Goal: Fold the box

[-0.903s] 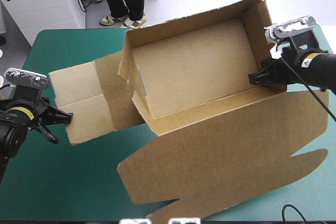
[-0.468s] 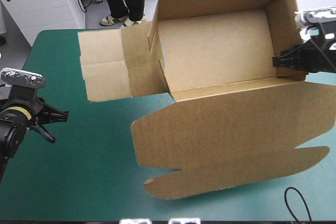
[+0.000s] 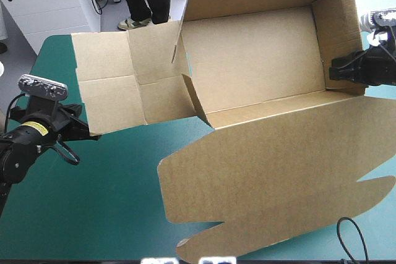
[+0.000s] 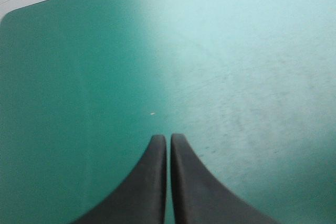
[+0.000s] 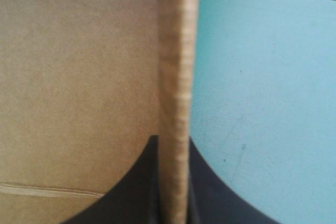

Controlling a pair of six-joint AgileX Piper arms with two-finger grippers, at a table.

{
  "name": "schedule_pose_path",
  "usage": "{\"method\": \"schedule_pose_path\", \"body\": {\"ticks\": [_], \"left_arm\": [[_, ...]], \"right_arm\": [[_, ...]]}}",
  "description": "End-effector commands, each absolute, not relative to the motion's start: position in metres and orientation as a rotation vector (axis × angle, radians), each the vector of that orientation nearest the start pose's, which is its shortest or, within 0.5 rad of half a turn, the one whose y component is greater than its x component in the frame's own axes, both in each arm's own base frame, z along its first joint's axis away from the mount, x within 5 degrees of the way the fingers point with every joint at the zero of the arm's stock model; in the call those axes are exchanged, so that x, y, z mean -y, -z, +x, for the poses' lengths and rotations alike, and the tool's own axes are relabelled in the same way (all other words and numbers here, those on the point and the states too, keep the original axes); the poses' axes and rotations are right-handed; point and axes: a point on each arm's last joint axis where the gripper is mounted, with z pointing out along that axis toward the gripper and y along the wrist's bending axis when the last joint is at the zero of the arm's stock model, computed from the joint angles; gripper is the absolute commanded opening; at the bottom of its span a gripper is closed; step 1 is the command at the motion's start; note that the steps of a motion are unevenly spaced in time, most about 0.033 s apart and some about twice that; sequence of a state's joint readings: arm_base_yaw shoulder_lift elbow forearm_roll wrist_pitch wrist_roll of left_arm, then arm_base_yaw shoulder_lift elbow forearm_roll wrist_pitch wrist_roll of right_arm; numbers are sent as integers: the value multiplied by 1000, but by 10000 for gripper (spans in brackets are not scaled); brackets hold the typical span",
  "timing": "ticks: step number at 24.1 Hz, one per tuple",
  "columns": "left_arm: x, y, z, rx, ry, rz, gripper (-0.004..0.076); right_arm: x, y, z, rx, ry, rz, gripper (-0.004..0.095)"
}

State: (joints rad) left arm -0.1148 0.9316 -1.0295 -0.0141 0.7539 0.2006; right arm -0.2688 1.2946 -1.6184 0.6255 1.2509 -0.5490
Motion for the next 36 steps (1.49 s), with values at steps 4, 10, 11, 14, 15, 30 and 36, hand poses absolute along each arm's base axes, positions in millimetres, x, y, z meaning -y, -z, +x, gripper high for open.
{"method": "schedule_pose_path", "body": {"ticks": [4,10,11,14,15,30,36], "left_arm": [[50,-415,187,-1889,379,322,18],[68,-412,202,-1852,645,328,18],[74,-411,204,-1849,738,350,18],[84,-415,205,-1788,908,383,16],[85,-418,204,-1766,938,390,16],[97,-437,188,-1684,1173,519,17],[101,-444,191,-1667,1250,570,17]], "right_arm": [[-2,-489,230,-2105,-411,-407,-19],[-13,-487,231,-2123,-393,-446,-17],[-13,-487,231,-2122,-383,-445,-17],[-11,-486,231,-2131,-358,-425,-15],[-10,-487,232,-2130,-355,-424,-15],[-39,-488,237,-2100,-251,-430,-11],[-46,-489,238,-2091,-231,-421,-11]]}}
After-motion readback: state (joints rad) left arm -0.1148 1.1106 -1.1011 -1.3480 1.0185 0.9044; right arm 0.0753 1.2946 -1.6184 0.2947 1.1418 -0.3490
